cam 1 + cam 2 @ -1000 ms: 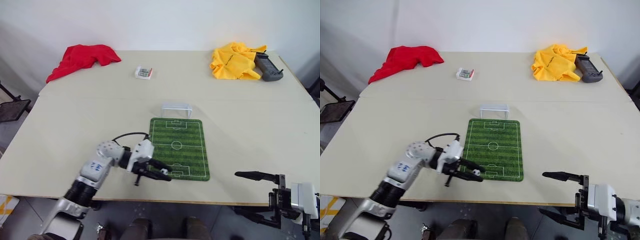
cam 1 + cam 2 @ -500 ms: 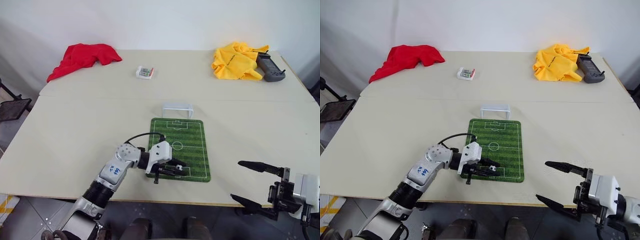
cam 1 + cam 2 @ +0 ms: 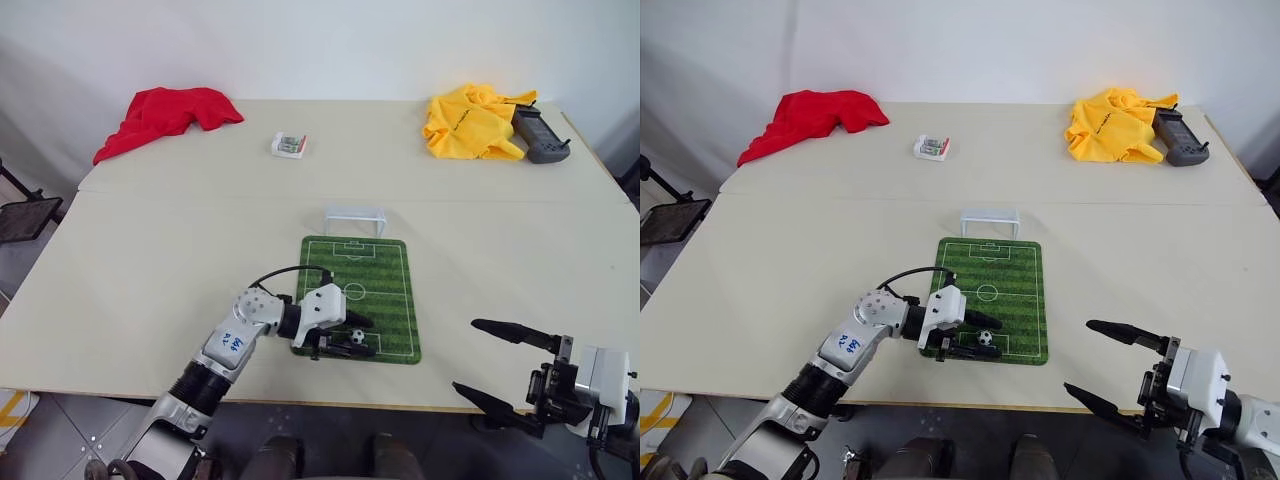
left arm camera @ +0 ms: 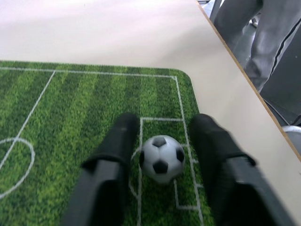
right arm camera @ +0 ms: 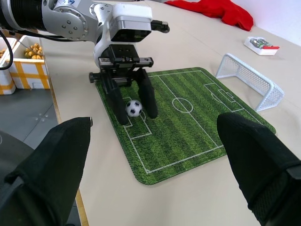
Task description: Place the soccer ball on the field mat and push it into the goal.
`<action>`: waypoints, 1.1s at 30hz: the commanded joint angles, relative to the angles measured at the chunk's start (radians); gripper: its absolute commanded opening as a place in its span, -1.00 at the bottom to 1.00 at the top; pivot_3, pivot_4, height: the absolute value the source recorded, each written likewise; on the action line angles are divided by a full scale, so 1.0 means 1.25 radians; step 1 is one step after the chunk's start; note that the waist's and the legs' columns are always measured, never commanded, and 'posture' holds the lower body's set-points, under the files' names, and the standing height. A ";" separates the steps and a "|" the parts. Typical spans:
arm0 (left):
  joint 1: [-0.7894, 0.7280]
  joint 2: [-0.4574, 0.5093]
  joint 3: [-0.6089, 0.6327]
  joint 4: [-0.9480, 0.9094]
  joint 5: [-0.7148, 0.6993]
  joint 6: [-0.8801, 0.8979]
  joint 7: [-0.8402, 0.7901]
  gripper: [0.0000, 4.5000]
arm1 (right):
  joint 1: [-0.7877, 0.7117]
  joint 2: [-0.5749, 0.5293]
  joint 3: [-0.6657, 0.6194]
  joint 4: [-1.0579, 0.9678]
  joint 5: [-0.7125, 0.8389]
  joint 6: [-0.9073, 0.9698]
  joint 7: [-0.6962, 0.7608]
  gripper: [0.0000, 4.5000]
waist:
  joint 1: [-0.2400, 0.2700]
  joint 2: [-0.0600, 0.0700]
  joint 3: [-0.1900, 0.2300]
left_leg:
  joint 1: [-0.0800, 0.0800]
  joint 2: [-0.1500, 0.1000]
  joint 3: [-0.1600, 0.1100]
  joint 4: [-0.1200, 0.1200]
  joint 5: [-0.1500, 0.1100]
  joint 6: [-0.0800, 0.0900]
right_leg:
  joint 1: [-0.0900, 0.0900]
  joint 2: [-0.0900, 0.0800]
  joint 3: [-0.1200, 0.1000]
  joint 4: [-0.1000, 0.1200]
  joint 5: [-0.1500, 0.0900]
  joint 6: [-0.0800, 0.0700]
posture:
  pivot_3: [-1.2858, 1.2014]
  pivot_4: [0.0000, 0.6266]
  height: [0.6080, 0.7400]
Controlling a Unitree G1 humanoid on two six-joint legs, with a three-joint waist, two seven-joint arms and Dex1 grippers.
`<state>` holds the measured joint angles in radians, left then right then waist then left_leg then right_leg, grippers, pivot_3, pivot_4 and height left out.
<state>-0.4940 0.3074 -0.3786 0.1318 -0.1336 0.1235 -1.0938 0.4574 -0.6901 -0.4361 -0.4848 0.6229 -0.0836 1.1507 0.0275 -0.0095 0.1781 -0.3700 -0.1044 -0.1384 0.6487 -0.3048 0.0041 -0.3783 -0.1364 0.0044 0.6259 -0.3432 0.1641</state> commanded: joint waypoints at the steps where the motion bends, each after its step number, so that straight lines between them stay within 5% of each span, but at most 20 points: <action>1: -0.008 -0.005 0.013 -0.018 -0.014 -0.020 -0.002 0.21 | 0.002 0.012 0.005 -0.012 0.004 -0.011 -0.001 1.00 | 0.000 0.000 0.000 | 0.000 0.000 0.000 0.000 0.000 0.000 | 0.000 0.000 0.000 0.000 0.000 0.000 | 0.03 -0.52 1.00; 14: 0.022 0.050 0.089 -0.117 -0.135 -0.051 -0.098 0.21 | -0.015 0.037 0.016 0.010 -0.005 -0.042 0.003 1.00 | -0.003 0.000 0.000 | 0.000 0.000 0.000 0.000 0.000 0.000 | 0.000 0.000 0.000 0.000 0.000 0.000 | 0.03 -0.52 1.00; 19: 0.100 0.147 0.082 -0.168 -0.152 -0.028 -0.167 -0.31 | -0.037 0.037 0.019 0.023 -0.003 -0.043 0.002 1.00 | -0.004 0.002 -0.001 | 0.001 0.001 0.000 -0.001 0.000 0.000 | 0.000 0.001 0.000 0.000 0.000 0.000 | 0.03 -0.52 1.00; 24: 0.125 0.127 0.052 -0.177 -0.129 -0.007 -0.131 -0.98 | -0.043 0.033 0.022 0.041 -0.006 -0.047 0.014 1.00 | 0.009 0.002 -0.001 | 0.000 0.000 -0.002 0.000 0.000 0.000 | 0.001 0.000 0.000 -0.002 0.000 0.000 | 0.03 -0.52 1.00; 33: 0.165 0.062 -0.012 -0.211 -0.084 0.065 -0.014 -0.98 | 0.003 0.027 -0.020 0.062 -0.009 -0.052 0.031 1.00 | 0.007 0.002 -0.001 | 0.000 0.001 -0.002 -0.001 -0.001 -0.001 | 0.001 0.002 0.000 -0.002 0.000 0.000 | 0.03 -0.52 1.00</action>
<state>-0.2932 0.3950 -0.3857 -0.0855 -0.2433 0.1944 -1.1341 0.4526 -0.6572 -0.4407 -0.3922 0.6032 -0.1308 1.1879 0.0367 -0.0071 0.1769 -0.3697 -0.1026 -0.1401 0.6478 -0.3057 0.0034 -0.3772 -0.1339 0.0050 0.6235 -0.3431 0.1637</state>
